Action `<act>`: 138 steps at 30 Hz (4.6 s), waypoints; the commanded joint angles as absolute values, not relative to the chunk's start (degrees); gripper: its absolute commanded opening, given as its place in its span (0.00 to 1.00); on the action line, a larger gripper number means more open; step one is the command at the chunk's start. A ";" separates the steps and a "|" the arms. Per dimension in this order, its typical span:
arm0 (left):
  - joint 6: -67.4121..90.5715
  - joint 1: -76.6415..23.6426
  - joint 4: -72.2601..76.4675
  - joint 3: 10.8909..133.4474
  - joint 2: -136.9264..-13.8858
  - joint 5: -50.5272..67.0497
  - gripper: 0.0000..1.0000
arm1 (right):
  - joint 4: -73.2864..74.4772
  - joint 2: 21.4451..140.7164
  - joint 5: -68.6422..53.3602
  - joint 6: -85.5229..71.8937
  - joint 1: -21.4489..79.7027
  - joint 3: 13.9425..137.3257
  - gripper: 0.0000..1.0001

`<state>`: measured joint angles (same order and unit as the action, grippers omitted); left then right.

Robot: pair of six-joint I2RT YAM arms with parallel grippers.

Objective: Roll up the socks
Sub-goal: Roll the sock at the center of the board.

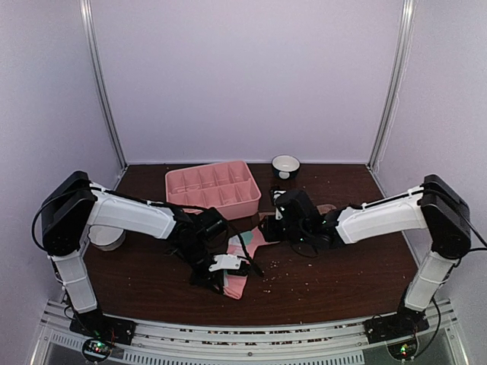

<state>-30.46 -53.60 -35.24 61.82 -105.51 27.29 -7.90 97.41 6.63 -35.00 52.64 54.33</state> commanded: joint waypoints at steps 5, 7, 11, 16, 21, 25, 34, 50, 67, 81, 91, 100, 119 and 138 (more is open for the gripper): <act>-30.98 -53.26 -37.42 63.57 -106.44 28.43 0.00 | 2.43 108.38 8.46 -39.83 50.97 57.54 0.19; -31.02 -53.27 -37.92 64.45 -107.17 28.77 0.00 | 4.92 109.16 12.75 -41.72 50.52 56.99 0.18; -30.90 -53.35 -39.55 67.44 -108.96 30.18 0.00 | 4.20 107.32 15.86 -44.56 49.52 52.33 0.16; -30.76 -54.05 -39.60 70.87 -110.35 31.05 0.00 | 2.07 101.19 17.67 -44.24 46.68 46.04 0.14; -30.56 -56.26 -40.17 76.32 -114.73 32.17 0.00 | 0.68 95.39 17.48 -39.49 44.44 42.41 0.14; -29.49 -57.04 -41.02 81.50 -120.25 34.96 0.00 | -1.44 90.82 17.23 -35.39 44.45 39.88 0.17; -28.13 -55.95 -41.70 81.73 -123.24 38.87 0.00 | -31.41 73.09 5.62 -26.90 47.75 16.61 0.53; -24.82 -52.27 -41.88 82.25 -126.01 44.46 0.02 | -55.73 92.53 -8.45 -19.59 67.22 17.97 0.60; -25.51 -51.33 -43.14 82.79 -126.65 45.46 0.08 | -57.36 100.42 -7.96 -18.85 68.26 21.00 0.51; -26.60 -51.01 -45.17 83.31 -127.42 47.09 0.13 | -79.65 105.35 -5.43 -22.76 68.25 13.43 0.39; -26.80 -50.98 -45.79 83.60 -127.51 47.53 0.13 | -91.13 108.48 -4.83 -24.01 68.22 10.94 0.43; -26.72 -50.82 -46.18 83.84 -127.53 48.31 0.12 | -87.18 108.84 -7.27 -22.62 69.02 12.42 0.42; -27.24 -50.36 -47.26 84.46 -127.97 48.67 0.12 | -63.60 105.89 -1.15 -10.88 72.51 21.66 0.23; -32.07 -50.43 -29.77 68.57 -108.49 33.61 0.46 | -62.02 108.02 -6.63 -38.10 68.36 19.75 0.00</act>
